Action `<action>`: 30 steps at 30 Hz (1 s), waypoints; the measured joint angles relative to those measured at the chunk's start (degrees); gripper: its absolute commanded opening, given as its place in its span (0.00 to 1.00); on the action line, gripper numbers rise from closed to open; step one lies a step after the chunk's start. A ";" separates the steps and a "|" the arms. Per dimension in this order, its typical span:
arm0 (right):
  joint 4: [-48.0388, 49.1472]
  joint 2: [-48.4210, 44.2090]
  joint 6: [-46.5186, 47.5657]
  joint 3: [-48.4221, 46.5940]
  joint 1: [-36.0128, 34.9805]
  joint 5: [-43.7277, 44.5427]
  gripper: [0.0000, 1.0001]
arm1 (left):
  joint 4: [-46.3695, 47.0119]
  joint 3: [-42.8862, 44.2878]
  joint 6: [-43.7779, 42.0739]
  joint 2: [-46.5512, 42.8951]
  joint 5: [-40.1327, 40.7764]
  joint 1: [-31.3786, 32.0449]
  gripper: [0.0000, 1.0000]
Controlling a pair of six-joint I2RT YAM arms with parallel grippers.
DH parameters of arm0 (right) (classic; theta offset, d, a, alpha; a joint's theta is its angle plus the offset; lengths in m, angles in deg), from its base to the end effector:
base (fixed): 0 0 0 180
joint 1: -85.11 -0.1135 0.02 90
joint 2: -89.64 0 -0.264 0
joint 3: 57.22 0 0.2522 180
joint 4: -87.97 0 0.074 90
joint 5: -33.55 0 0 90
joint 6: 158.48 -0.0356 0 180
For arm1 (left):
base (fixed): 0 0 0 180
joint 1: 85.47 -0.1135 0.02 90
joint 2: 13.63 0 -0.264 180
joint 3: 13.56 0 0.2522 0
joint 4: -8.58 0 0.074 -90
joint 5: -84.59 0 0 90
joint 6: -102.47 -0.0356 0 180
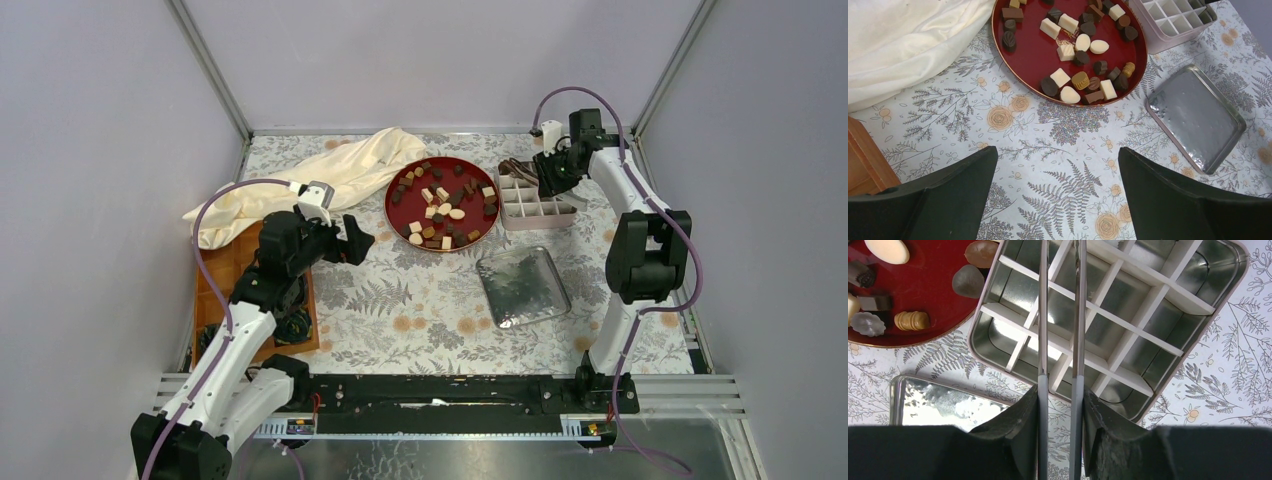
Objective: Pack the chocolate
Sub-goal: Place the fake chocolate in the packing box.
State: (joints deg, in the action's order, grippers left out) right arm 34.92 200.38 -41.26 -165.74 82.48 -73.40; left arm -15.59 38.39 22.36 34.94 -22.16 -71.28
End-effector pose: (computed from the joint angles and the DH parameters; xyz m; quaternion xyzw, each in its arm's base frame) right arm 0.4261 0.0300 0.2618 -0.2856 0.9008 0.0746 0.3184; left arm 0.1896 -0.0585 0.2879 0.1132 0.8106 -0.2344 0.5245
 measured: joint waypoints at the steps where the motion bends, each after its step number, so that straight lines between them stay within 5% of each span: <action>1: 0.00 0.00 0.02 0.00 0.00 0.00 0.38 | 0.00 0.00 0.00 0.00 0.00 0.02 0.99; 19: 0.04 -1.79 0.00 0.33 0.00 -0.66 0.39 | 0.00 0.00 0.02 0.00 -0.42 0.02 0.99; 30: 2.45 -17.77 0.24 9.57 -1.77 -14.36 0.39 | 0.00 0.00 0.02 0.00 -0.39 0.02 0.99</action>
State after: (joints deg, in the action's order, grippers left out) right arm 37.37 182.61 -41.02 -156.17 80.71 -87.76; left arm -15.59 38.39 22.38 34.94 -22.56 -71.25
